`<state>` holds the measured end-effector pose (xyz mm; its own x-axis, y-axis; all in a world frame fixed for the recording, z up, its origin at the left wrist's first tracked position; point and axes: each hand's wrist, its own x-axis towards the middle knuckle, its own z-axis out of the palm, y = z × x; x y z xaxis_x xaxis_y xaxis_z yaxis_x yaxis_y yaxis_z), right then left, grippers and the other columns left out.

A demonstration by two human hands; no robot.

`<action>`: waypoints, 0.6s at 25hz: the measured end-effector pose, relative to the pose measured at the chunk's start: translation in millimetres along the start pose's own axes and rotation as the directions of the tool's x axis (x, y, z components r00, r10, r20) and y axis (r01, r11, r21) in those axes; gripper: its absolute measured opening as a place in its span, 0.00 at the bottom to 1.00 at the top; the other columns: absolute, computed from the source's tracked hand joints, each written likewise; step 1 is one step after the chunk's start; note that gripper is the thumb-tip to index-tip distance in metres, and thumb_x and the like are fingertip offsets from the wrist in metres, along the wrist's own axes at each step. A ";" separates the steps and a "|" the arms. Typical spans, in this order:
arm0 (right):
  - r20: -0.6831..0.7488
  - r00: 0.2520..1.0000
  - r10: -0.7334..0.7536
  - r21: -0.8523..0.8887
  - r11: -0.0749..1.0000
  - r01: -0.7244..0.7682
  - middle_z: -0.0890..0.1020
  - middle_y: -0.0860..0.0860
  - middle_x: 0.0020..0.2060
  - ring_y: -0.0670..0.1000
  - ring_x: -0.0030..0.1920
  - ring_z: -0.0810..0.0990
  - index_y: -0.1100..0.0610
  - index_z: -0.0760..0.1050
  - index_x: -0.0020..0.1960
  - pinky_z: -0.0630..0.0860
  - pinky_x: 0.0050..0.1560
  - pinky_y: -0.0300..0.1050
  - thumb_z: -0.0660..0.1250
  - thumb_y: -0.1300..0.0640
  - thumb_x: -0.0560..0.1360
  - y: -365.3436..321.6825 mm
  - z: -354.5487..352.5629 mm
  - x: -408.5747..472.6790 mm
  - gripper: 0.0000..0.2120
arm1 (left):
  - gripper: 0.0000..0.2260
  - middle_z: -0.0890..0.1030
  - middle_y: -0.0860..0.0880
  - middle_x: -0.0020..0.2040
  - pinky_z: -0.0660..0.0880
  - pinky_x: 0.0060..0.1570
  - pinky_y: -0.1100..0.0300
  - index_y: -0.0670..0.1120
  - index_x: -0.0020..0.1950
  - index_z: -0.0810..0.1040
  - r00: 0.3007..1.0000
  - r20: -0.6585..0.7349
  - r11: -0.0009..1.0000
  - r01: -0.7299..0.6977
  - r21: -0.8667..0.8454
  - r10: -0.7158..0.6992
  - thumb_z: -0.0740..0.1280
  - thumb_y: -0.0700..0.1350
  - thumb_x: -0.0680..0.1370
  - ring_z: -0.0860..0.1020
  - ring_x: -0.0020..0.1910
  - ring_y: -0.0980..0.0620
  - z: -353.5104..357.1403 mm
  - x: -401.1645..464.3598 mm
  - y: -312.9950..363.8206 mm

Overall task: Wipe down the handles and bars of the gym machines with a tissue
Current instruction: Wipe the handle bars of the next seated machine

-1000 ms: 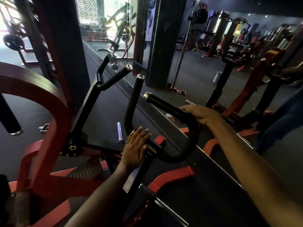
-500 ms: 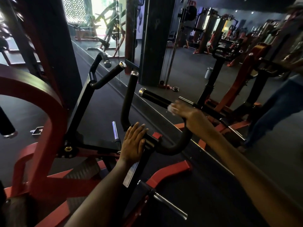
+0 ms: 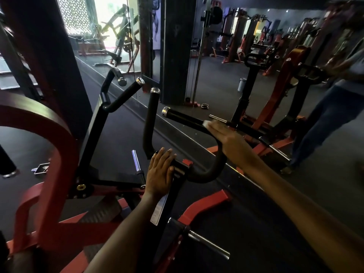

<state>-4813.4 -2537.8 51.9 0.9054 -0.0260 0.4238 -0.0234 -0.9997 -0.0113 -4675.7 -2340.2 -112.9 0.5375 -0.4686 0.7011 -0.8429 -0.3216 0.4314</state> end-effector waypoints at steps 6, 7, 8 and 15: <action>-0.163 0.979 0.120 0.107 0.989 -0.103 0.73 0.62 0.63 0.58 0.64 0.73 0.64 0.65 0.69 0.68 0.66 0.50 0.55 0.76 0.71 10.1 -10.8 -55.4 0.27 | 0.22 0.71 0.44 0.71 0.55 0.74 0.46 0.44 0.69 0.72 1.000 -0.015 1.000 -0.018 0.000 0.017 0.47 0.53 0.84 0.61 0.75 0.44 2.1 0.5 -2.5; -0.212 0.970 0.121 0.108 0.989 -0.100 0.73 0.62 0.64 0.57 0.65 0.72 0.65 0.65 0.69 0.66 0.67 0.48 0.52 0.74 0.73 2.1 -10.6 -27.6 0.25 | 0.22 0.71 0.44 0.71 0.55 0.74 0.46 0.44 0.69 0.72 1.000 -0.010 1.000 -0.019 0.005 0.019 0.47 0.53 0.84 0.61 0.75 0.44 2.1 0.2 -2.1; -0.199 0.975 0.096 0.102 0.992 -0.077 0.71 0.62 0.65 0.57 0.66 0.70 0.66 0.66 0.69 0.63 0.70 0.46 0.51 0.74 0.73 -7.7 -9.2 0.8 0.25 | 0.22 0.71 0.44 0.71 0.55 0.74 0.45 0.44 0.69 0.72 1.000 -0.005 1.000 -0.014 0.011 0.014 0.47 0.53 0.84 0.60 0.75 0.44 2.2 -0.2 -1.7; -0.089 0.995 -0.045 -0.041 0.998 0.042 0.67 0.59 0.70 0.53 0.72 0.59 0.64 0.66 0.68 0.54 0.74 0.45 0.44 0.69 0.73 -10.2 23.2 -56.0 0.26 | 0.23 0.70 0.44 0.72 0.57 0.72 0.41 0.44 0.70 0.71 1.000 0.024 1.000 -0.009 0.005 0.009 0.47 0.54 0.84 0.59 0.76 0.44 3.3 -0.8 -5.3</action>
<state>-4854.0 -2526.2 7.3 0.8644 0.0193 0.5024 -0.0028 -0.9991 0.0432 -4671.6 -2340.8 -117.6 0.5307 -0.4912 0.6907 -0.8474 -0.3215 0.4225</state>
